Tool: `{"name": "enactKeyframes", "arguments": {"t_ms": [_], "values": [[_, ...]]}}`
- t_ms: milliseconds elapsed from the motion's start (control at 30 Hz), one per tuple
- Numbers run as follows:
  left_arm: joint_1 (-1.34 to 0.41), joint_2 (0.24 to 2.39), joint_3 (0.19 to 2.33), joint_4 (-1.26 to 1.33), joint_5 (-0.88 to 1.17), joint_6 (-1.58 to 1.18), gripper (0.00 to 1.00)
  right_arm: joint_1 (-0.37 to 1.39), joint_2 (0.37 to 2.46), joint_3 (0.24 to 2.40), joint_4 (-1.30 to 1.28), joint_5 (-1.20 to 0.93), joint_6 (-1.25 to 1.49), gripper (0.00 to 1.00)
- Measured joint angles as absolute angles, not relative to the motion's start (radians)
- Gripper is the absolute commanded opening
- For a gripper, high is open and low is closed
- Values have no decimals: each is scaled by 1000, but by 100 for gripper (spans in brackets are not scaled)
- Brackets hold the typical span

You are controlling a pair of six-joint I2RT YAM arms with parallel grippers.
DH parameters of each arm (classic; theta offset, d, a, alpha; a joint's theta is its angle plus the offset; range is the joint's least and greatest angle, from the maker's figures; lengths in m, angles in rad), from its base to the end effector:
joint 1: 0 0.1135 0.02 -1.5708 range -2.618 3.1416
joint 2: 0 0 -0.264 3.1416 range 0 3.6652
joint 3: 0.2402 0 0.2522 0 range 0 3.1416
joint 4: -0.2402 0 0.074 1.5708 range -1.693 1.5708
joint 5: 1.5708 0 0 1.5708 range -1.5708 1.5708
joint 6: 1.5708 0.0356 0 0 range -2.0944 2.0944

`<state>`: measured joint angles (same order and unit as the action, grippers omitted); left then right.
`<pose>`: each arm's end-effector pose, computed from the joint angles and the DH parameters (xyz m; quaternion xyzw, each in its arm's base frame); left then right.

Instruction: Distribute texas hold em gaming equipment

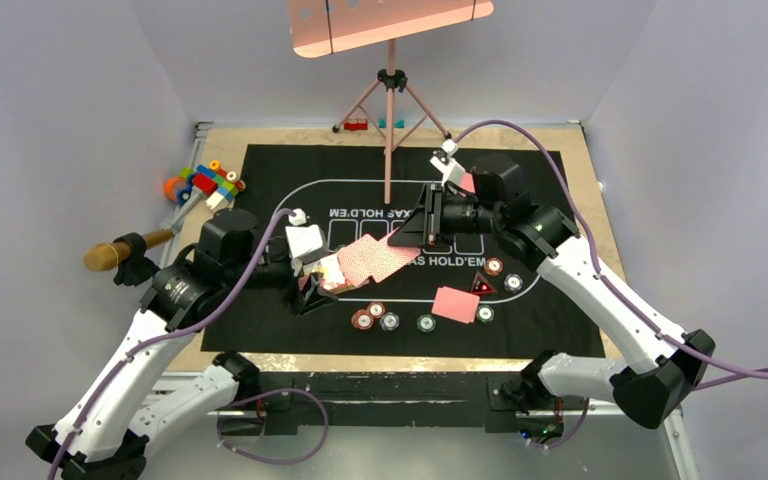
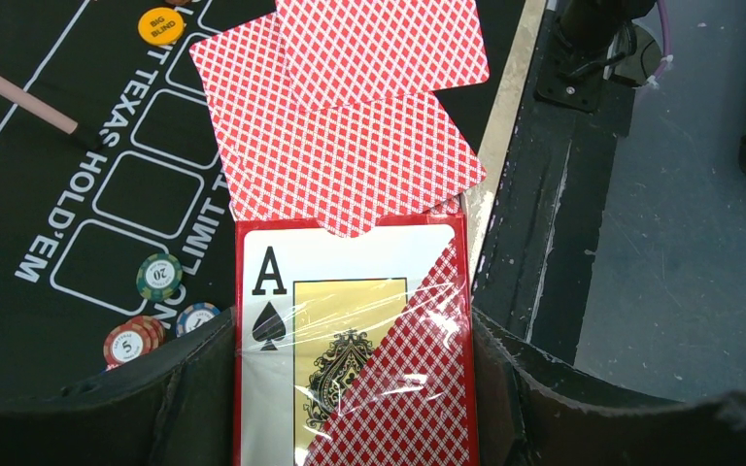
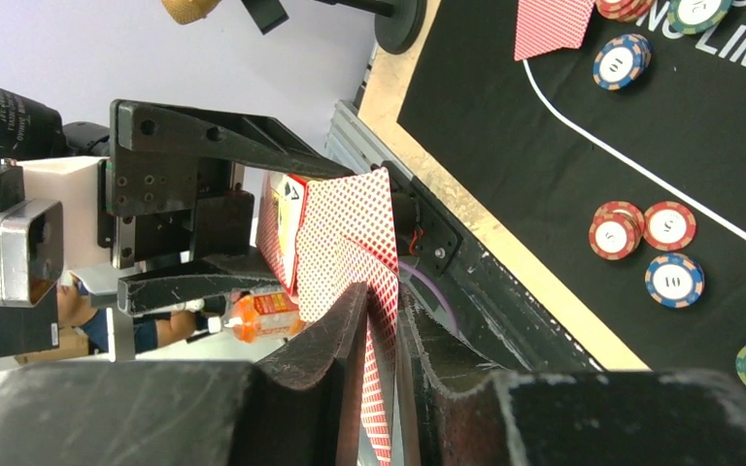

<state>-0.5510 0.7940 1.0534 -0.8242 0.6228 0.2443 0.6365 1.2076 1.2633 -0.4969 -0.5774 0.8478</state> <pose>0.1112 -0.0927 0.3675 0.4591 0.7117 -0.3354 0.4125 0.1986 0.1710 0.3895 -0.0661 0.8213 0.5240 0.2156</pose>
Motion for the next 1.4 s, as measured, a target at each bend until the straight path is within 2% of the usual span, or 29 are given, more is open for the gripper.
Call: {"name": "enactKeyframes", "arguments": {"t_ms": [200,600,933,1133,1400], "values": [[-550,794,1053,-815,616,244,0,628,1200,1276,-538,-578,829,0],[-546,797,1053,-807,613,245,0,601,1181,1346,-555,-616,836,0],[-545,787,1053,-809,614,247,0,437,1182,1471,-562,-613,767,0],[-545,778,1057,-811,622,250,0,412,1251,1475,-581,-477,639,0],[-545,764,1078,-838,638,250,0,416,1525,1511,-585,-240,489,0]]}}
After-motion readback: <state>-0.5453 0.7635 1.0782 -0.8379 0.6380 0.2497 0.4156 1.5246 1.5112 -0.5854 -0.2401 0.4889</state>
